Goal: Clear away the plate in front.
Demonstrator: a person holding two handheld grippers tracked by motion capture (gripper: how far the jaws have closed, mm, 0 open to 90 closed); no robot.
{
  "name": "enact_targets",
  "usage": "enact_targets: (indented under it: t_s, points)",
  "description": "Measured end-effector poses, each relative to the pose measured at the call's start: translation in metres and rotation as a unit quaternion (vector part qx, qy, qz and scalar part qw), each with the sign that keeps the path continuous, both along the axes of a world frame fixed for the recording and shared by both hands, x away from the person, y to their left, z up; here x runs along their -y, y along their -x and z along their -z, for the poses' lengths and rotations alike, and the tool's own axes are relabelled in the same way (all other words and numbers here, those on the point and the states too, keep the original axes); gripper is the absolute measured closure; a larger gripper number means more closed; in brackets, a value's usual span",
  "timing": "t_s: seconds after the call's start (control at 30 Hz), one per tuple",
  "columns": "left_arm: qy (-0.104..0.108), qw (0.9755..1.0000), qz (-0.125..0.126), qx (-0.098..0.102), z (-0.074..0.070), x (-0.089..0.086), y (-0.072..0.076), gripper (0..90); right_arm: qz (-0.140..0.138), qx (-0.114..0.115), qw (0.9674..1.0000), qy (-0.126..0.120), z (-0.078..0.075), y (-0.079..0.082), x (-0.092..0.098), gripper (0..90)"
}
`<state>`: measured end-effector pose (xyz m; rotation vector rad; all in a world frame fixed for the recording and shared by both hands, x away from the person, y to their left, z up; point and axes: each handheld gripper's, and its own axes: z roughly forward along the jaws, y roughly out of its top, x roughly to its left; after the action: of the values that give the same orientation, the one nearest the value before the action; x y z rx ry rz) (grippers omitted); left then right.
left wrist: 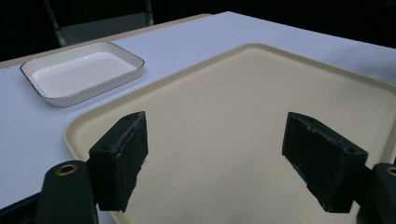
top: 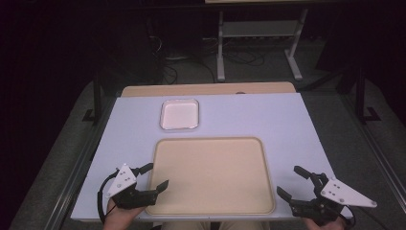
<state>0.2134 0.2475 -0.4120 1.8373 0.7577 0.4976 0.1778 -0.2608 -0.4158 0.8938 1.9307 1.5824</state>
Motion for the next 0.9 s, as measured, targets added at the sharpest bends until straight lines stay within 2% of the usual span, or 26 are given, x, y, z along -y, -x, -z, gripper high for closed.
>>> enact_targets:
  t_s: [0.27,0.9]
  points:
    - [0.000,1.0000,-0.001,-0.003,-0.001,-0.001,-0.004,21.1,0.000,0.000,1.0000,0.001,0.000,0.000,0.000,13.1]
    - [-0.007,0.9999,0.004,-0.010,-0.012,0.000,-0.028,20.4,0.009,-0.002,0.9999,-0.003,0.000,0.001,0.001,13.1]
